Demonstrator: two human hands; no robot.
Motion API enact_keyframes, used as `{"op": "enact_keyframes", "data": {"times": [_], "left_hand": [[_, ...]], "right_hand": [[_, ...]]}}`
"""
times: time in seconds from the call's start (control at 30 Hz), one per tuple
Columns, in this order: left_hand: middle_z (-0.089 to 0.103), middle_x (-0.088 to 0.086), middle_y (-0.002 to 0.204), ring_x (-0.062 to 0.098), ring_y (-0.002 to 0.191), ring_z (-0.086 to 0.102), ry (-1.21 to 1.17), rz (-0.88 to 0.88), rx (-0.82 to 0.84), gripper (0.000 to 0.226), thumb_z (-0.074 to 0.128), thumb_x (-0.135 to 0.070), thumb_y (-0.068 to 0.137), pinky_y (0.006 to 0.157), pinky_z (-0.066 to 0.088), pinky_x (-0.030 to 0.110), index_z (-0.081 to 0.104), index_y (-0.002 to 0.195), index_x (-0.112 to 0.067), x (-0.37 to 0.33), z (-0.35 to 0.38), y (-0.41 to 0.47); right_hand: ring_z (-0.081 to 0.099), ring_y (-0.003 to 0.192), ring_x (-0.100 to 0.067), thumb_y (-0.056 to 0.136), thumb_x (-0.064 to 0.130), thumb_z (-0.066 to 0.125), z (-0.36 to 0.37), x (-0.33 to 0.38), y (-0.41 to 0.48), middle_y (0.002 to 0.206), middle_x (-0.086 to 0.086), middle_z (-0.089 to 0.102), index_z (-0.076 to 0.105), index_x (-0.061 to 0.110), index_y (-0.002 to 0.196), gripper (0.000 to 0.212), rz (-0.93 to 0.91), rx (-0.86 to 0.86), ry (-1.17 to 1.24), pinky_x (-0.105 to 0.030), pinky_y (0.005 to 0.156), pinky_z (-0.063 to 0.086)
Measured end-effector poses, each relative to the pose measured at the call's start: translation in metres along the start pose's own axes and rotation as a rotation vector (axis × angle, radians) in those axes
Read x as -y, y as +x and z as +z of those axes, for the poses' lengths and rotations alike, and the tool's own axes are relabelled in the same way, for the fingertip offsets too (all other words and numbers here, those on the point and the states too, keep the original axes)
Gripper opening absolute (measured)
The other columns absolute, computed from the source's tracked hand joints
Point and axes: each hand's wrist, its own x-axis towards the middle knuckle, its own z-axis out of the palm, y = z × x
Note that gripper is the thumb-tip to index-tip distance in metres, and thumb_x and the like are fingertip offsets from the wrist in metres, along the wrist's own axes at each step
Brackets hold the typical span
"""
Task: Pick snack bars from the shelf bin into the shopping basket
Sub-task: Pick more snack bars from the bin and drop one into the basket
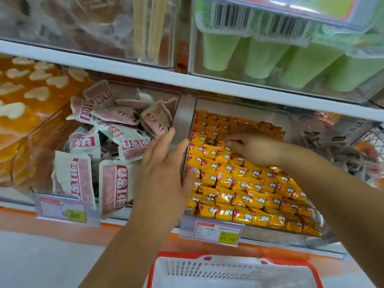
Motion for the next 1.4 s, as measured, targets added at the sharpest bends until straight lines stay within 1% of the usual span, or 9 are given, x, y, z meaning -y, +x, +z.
{"op": "enact_keyframes", "data": {"times": [0.13, 0.4, 0.57, 0.73, 0.83, 0.93, 1.03, 1.2, 1.4], "left_hand": [[0.028, -0.007, 0.158, 0.015, 0.147, 0.019, -0.041, -0.005, 0.014, 0.056, 0.060, -0.036, 0.093, 0.114, 0.019, 0.030, 0.044, 0.146, -0.028, 0.001, -0.001, 0.000], [0.034, -0.005, 0.155, 0.014, 0.145, 0.020, -0.032, 0.014, 0.010, 0.057, 0.061, -0.038, 0.092, 0.113, 0.012, 0.026, 0.045, 0.145, -0.026, 0.000, -0.002, -0.004], [0.036, -0.003, 0.155, 0.016, 0.148, 0.015, 0.006, 0.045, -0.029, 0.059, 0.060, -0.043, 0.091, 0.114, 0.008, 0.030, 0.046, 0.145, -0.025, -0.006, -0.008, -0.012], [0.039, -0.004, 0.153, 0.017, 0.145, 0.023, 0.036, 0.178, -0.007, 0.064, 0.042, -0.055, 0.092, 0.115, 0.010, 0.026, 0.038, 0.148, -0.025, -0.033, -0.016, -0.032], [0.047, -0.015, 0.139, 0.010, 0.133, 0.036, -0.130, 0.168, 0.151, 0.056, 0.044, -0.054, 0.094, 0.109, 0.029, 0.028, 0.034, 0.147, -0.040, -0.052, -0.017, -0.050], [0.060, -0.025, 0.108, -0.001, 0.095, 0.059, -0.376, 0.119, 0.348, 0.041, 0.060, -0.044, 0.092, 0.079, 0.049, 0.019, 0.040, 0.119, -0.067, -0.068, -0.017, -0.069], [0.067, -0.018, 0.103, 0.004, 0.088, 0.064, -0.479, 0.123, 0.392, 0.040, 0.070, -0.034, 0.088, 0.075, 0.053, 0.025, 0.051, 0.113, -0.059, -0.082, -0.014, -0.084], [0.068, -0.017, 0.105, 0.008, 0.094, 0.066, -0.550, 0.066, 0.439, 0.046, 0.077, -0.028, 0.083, 0.079, 0.058, 0.034, 0.058, 0.107, -0.061, -0.096, -0.013, -0.095], [0.069, -0.014, 0.110, 0.020, 0.077, 0.075, -0.878, -0.172, 0.507, 0.023, 0.073, -0.022, 0.084, 0.077, 0.058, 0.031, 0.071, 0.098, -0.040, -0.100, -0.020, -0.092]], "right_hand": [[0.050, 0.104, -0.014, 0.099, 0.040, 0.051, -0.008, 0.018, 0.009, 0.105, 0.007, 0.051, 0.066, 0.029, 0.121, 0.028, 0.016, -0.237, 0.065, -0.025, 0.079, 0.034], [0.049, 0.108, -0.020, 0.096, 0.033, 0.059, 0.010, 0.047, 0.028, 0.103, 0.001, 0.056, 0.073, 0.021, 0.103, 0.020, -0.030, -0.315, -0.029, -0.028, 0.079, 0.037], [0.058, 0.085, -0.004, 0.097, 0.023, 0.058, 0.010, 0.047, -0.031, 0.099, 0.008, 0.062, 0.067, 0.020, 0.104, 0.012, -0.032, -0.638, 0.340, -0.004, 0.068, 0.036], [0.071, 0.081, -0.009, 0.099, 0.010, 0.054, 0.012, 0.059, -0.126, 0.095, 0.007, 0.072, 0.059, 0.029, 0.092, 0.020, -0.064, -0.729, 0.902, -0.027, 0.072, 0.058], [0.071, 0.079, -0.024, 0.097, 0.002, 0.051, 0.018, 0.058, -0.176, 0.088, -0.009, 0.070, 0.059, 0.019, 0.088, 0.022, -0.039, -0.731, 1.184, -0.034, 0.071, 0.061], [0.072, 0.080, -0.028, 0.095, 0.006, 0.050, 0.024, 0.050, -0.216, 0.086, -0.012, 0.071, 0.059, 0.016, 0.086, 0.017, 0.046, -0.688, 1.364, -0.032, 0.071, 0.059], [0.073, 0.079, -0.036, 0.089, 0.012, 0.057, 0.027, 0.043, -0.248, 0.081, -0.017, 0.072, 0.054, 0.010, 0.088, 0.004, 0.112, -0.594, 1.518, -0.034, 0.064, 0.058], [0.073, 0.080, -0.040, 0.056, 0.052, 0.088, 0.037, 0.032, -0.270, 0.090, -0.019, 0.073, 0.049, 0.006, 0.094, 0.071, 0.127, -0.548, 1.489, -0.033, 0.063, 0.058], [0.072, 0.087, -0.033, 0.054, 0.035, 0.092, 0.042, 0.015, -0.271, 0.098, -0.018, 0.073, 0.060, 0.009, 0.095, 0.058, 0.147, -0.501, 1.654, -0.031, 0.073, 0.059]]}}
